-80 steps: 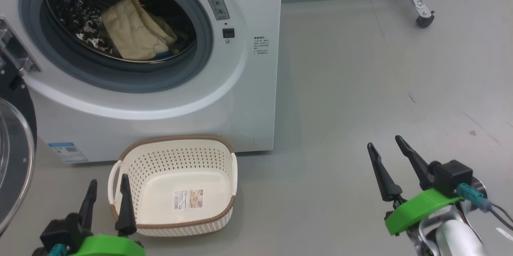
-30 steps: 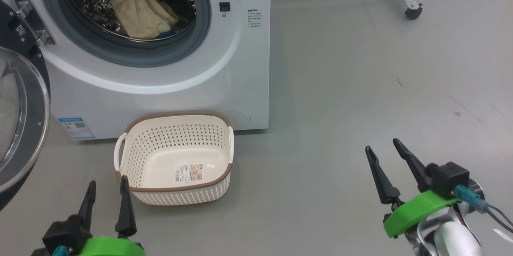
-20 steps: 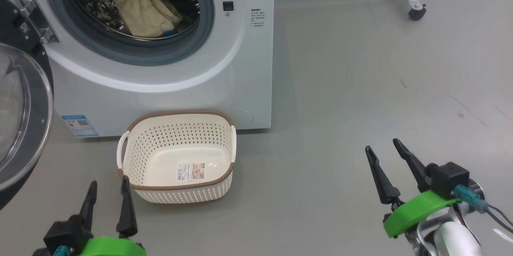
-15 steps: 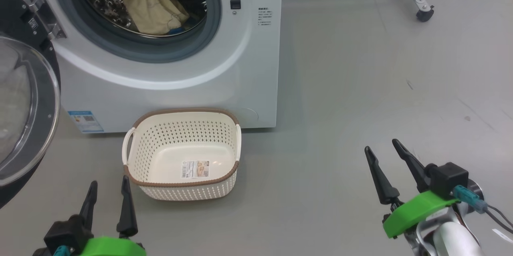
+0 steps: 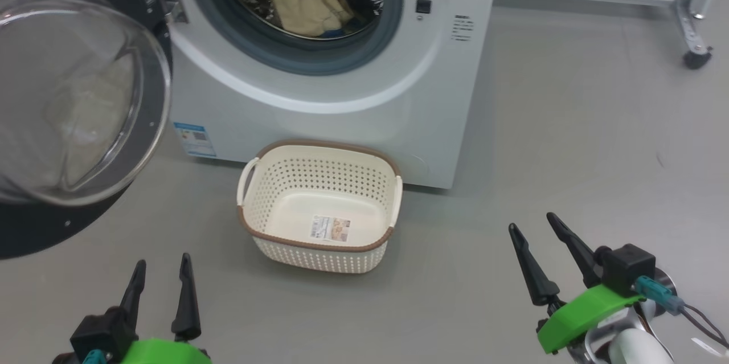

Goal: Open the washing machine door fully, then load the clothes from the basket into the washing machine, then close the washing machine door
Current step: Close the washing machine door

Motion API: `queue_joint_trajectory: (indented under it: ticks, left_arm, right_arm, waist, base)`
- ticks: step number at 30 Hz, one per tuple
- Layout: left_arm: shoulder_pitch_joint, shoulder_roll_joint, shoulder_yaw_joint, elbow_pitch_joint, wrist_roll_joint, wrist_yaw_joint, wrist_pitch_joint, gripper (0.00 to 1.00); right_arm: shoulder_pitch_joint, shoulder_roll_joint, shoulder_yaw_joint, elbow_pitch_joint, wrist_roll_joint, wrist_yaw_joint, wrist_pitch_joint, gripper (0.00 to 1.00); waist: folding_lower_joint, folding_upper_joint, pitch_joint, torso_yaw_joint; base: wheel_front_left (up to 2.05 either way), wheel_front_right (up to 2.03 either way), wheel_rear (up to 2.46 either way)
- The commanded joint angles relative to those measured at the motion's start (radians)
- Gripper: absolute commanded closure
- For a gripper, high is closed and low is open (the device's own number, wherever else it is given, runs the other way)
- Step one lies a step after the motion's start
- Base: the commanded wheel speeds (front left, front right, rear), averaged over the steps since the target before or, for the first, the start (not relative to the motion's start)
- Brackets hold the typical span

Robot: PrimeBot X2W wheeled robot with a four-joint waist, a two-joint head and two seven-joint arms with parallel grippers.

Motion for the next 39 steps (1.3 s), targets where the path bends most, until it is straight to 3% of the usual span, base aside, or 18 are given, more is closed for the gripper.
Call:
queue_joint_trajectory:
  ticks: [1,8,17,39]
  left_arm:
    - [-0.037,0.021,0.036,-0.028,0.005,0.001,-0.011,0.0]
    - [-0.025,0.035,0.062,-0.039,0.007,0.009,-0.011,0.0]
    - [-0.015,0.038,0.072,-0.051,0.012,0.017,-0.011,0.0]
    - [0.027,0.028,0.143,-0.117,0.009,0.029,-0.011,0.0]
  right_arm:
    - [-0.028,-0.003,0.02,-0.034,0.008,-0.003,-0.007,0.0]
    - [-0.026,-0.003,0.046,-0.046,0.03,-0.003,-0.007,0.0]
    - [-0.038,-0.003,0.099,-0.042,0.051,-0.003,-0.007,0.0]
    - [-0.104,-0.003,0.178,0.001,0.069,-0.003,-0.007,0.0]
  waist:
    - [0.0,0.0,-0.004,0.065]
    - [0.0,0.0,-0.01,0.244]
    - [0.0,0.0,-0.026,0.387]
    - [0.0,0.0,-0.004,0.407]
  base:
    - [0.0,0.0,0.0]
    - [0.0,0.0,0.0]
    - [0.0,0.0,0.0]
    - [0.0,0.0,0.0]
